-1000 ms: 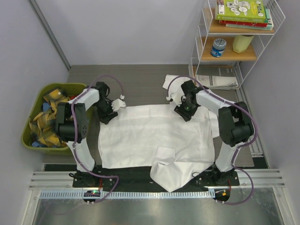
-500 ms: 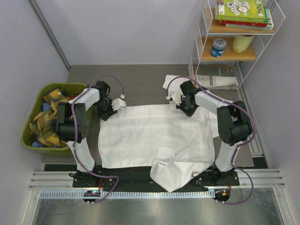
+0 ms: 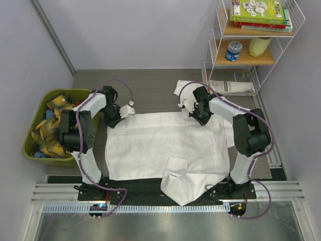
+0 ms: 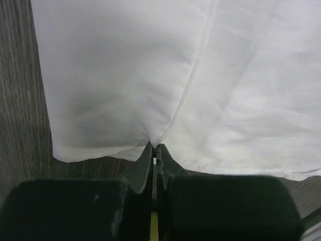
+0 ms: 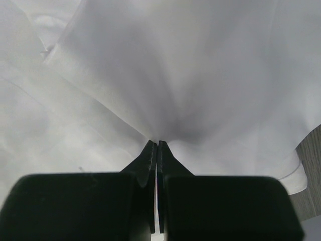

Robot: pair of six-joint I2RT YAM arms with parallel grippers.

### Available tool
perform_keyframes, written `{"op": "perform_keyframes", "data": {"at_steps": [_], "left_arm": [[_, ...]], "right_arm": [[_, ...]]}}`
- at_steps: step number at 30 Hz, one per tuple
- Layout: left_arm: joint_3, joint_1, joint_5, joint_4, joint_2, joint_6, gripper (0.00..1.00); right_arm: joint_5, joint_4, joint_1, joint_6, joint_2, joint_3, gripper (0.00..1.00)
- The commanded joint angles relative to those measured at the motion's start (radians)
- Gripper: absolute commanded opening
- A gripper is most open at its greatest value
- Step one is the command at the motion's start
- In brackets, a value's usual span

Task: Fold and stack the long sleeve shirts
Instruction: Fold the shirt

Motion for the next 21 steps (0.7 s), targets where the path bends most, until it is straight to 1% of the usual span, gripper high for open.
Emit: {"op": "perform_keyframes", "data": {"at_steps": [1,3,7,13,20,21], "left_arm": [[0.025,0.002,-0.019,-0.051,-0.082,0.057,0.0],[0.017,0.002,-0.037,-0.051,-0.088,0.086,0.0],[0.019,0.002,-0.08,-0.032,-0.068,0.099,0.0],[0.002,0.004,-0.138,-0.001,-0.025,0.125,0.0],[-0.035,0.0,-0.135,0.014,-0.018,0.112,0.0],[-0.039,0.002,-0.138,0.018,-0.016,0.105,0.05]], "right_arm": [[-0.007,-0.059,0.008,-0.014,-0.091,0.03,0.01],[-0.014,-0.077,0.006,-0.025,-0.096,0.02,0.01],[-0.042,-0.097,0.008,-0.033,-0.085,-0.005,0.01],[-0.042,-0.076,0.034,-0.033,-0.04,-0.039,0.01],[0.004,-0.065,0.034,-0.059,-0.03,-0.048,0.02],[0.008,-0.067,0.034,-0.059,-0.031,-0.042,0.02]]}}
